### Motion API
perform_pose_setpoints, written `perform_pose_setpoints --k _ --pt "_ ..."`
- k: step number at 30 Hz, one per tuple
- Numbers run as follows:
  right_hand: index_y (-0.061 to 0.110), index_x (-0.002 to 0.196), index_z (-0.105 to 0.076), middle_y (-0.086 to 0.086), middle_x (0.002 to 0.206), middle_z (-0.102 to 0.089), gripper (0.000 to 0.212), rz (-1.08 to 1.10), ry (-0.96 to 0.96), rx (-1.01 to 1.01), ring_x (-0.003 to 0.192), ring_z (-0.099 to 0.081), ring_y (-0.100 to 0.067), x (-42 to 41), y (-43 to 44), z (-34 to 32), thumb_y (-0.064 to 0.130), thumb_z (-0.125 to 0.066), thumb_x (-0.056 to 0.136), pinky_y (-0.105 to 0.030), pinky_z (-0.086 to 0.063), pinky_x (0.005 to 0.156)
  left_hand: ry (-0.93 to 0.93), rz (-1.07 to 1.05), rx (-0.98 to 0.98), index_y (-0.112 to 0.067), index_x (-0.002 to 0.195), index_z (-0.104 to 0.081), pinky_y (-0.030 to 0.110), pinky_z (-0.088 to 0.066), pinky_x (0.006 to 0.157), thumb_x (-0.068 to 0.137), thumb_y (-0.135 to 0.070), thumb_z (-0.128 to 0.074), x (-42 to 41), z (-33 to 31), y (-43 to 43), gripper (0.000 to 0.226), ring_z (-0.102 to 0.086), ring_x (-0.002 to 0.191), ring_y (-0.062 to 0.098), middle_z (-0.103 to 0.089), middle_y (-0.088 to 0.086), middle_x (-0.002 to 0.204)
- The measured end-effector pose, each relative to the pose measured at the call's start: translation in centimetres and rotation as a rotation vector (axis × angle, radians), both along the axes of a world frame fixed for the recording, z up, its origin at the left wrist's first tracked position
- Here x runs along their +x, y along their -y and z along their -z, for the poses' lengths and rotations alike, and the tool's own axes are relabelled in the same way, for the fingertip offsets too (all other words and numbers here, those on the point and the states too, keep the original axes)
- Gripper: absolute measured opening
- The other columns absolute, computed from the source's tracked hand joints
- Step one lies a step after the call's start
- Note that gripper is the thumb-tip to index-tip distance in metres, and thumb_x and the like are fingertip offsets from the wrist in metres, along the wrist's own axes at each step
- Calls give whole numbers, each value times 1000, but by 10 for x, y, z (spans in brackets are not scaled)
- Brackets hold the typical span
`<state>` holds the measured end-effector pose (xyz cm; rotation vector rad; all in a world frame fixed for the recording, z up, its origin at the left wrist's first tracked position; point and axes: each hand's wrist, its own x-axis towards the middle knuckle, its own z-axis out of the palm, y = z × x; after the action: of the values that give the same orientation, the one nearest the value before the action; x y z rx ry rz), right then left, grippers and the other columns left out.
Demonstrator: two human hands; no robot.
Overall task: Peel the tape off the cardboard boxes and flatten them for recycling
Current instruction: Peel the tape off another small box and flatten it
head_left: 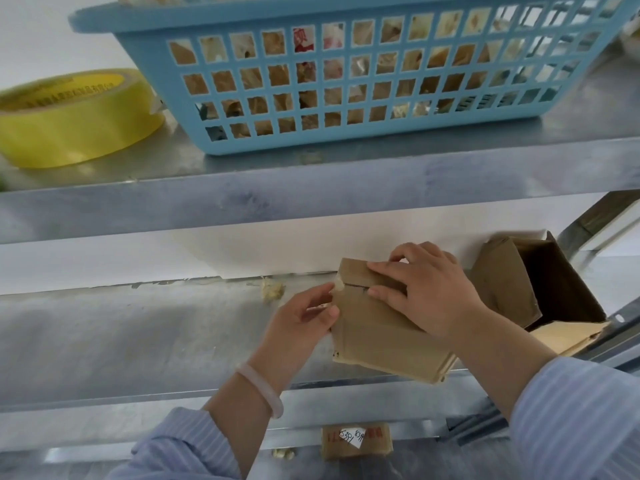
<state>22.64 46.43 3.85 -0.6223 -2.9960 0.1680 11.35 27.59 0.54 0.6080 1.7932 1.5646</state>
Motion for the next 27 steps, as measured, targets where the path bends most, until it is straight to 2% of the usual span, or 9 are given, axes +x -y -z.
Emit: perform_pose_setpoints --k 3,7,9,11,14,18,20,23,27 --pt "46 138 -44 17 127 -49 66 7 25 -40 116 -37 -14 -2 4 -1 68 -12 84 -35 -39 101 64 -112 -15 -19 108 -68 37 -58 84 90 -15 -64 -2 0 -6 19 -70 95 13 -72 0 101" --pt "42 143 -39 20 137 -45 55 -30 8 -18 119 -33 -13 1 10 2 58 -19 94 -32 -36 96 -47 -197 -84 -21 97 -62 31 -59 76 85 -15 -71 -6 -3 -15 16 -67 84 14 -67 3 93" --pt "41 146 -33 19 147 -36 51 -66 15 -68 129 -29 -13 4 9 5 52 -27 97 -33 -31 103 -212 -229 -126 -28 100 -55 24 -56 75 85 -18 -71 -4 -3 -18 25 -63 90 11 -61 -5 103" --pt "41 147 -33 19 151 -31 50 -86 10 -179 136 -27 -10 10 4 6 44 -38 97 -32 -24 112 -596 -187 -179 -35 116 -50 15 -45 87 88 -17 -64 2 -6 -17 36 -53 106 3 -49 -17 120" --pt "40 136 -50 19 144 -41 47 -19 -230 -333 130 -38 -4 25 -6 7 30 -56 90 -26 -30 110 -1046 100 -115 -26 139 -47 18 -27 109 87 -11 -41 9 -15 -24 54 -39 126 5 -47 -13 136" --pt "45 105 -65 30 117 -54 30 239 -657 -365 111 -43 15 47 -9 17 22 -65 84 -5 -31 97 -1085 329 -214 -27 133 -56 36 -28 116 92 -28 -35 11 -23 -38 47 -34 136 8 -48 -10 143" --pt "52 101 -61 39 110 -50 32 404 -744 -484 109 -42 16 54 -10 19 23 -58 88 -7 -36 89 -1095 336 -314 -33 135 -52 32 -25 117 95 -48 -38 7 -21 -39 45 -28 136 3 -41 -16 146" --pt "52 128 -48 30 115 -51 36 568 -641 -856 110 -50 2 61 -13 23 39 -52 94 -25 -45 91 -1173 313 -452 -39 127 -50 34 -31 113 84 -69 -37 3 -24 -36 54 -37 127 5 -44 -20 137" --pt "45 130 -50 28 106 -60 38 517 -516 -1149 97 -57 5 67 -1 27 52 -53 93 -13 -44 74 -1331 325 -541 -39 124 -48 43 -32 111 80 -70 -28 15 -35 -55 58 -43 121 12 -49 -16 124"
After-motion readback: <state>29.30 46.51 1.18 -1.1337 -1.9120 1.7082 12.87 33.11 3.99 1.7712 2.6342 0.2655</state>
